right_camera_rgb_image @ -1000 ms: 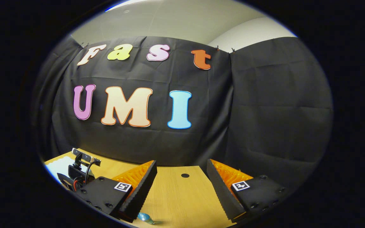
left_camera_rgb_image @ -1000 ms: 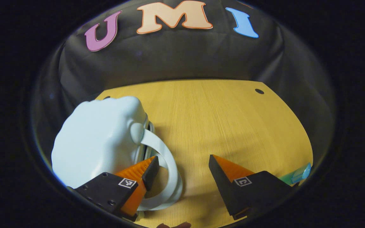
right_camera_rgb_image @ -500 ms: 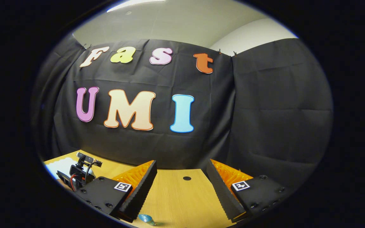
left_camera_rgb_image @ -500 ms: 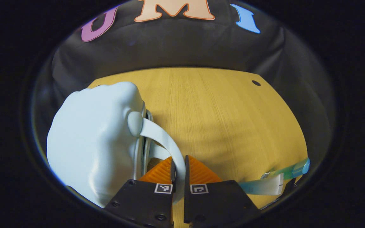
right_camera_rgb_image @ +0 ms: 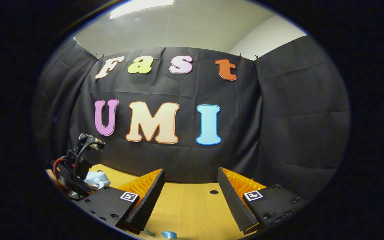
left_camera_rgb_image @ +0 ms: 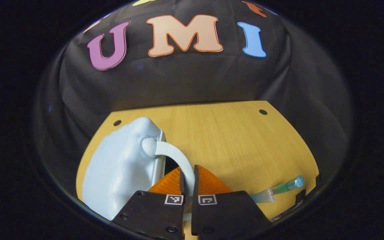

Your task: First open the suitcase, pack the skin care products into it, and then close the suitcase.

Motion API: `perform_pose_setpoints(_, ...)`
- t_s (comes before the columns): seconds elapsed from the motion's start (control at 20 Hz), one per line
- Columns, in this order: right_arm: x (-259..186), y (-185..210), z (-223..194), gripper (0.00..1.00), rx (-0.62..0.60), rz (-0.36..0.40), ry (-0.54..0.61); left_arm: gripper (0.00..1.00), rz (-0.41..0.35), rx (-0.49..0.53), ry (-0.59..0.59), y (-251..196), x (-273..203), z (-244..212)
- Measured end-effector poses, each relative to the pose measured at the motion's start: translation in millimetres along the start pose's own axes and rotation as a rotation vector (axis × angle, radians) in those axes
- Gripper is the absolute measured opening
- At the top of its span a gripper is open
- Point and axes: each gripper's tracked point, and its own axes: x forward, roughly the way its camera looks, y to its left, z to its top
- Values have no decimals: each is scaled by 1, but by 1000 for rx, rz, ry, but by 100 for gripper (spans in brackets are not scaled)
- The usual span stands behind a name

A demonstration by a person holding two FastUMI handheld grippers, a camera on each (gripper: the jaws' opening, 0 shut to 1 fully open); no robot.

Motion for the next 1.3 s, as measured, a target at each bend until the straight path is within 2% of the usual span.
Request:
perform_pose_setpoints(0.2, 8, 18, 3, 99, 26, 30, -15, 0, 1, -42, -58, 33, -25, 28)
perform_pose_setpoints(0.3, 13, 28, 1, 99, 32, 46, -10, 1, 31, -68, -115, 60, -36, 46)
perform_pose_setpoints(0.6, 24, 59, 0, 99, 53, 64, -7, 0, 108, -22, -144, 132, -55, 70)
perform_pose_setpoints(1.0, 35, 121, -3, 99, 57, 64, 2, 0, 189, 4, -169, 232, -69, 76)
perform_pose_setpoints(1.15, 38, 151, -6, 99, 56, 76, 5, 0, 207, -23, -169, 270, -70, 71)
perform_pose_setpoints(1.3, 42, 180, -7, 99, 50, 89, 12, 0, 258, -36, -159, 317, -68, 62)
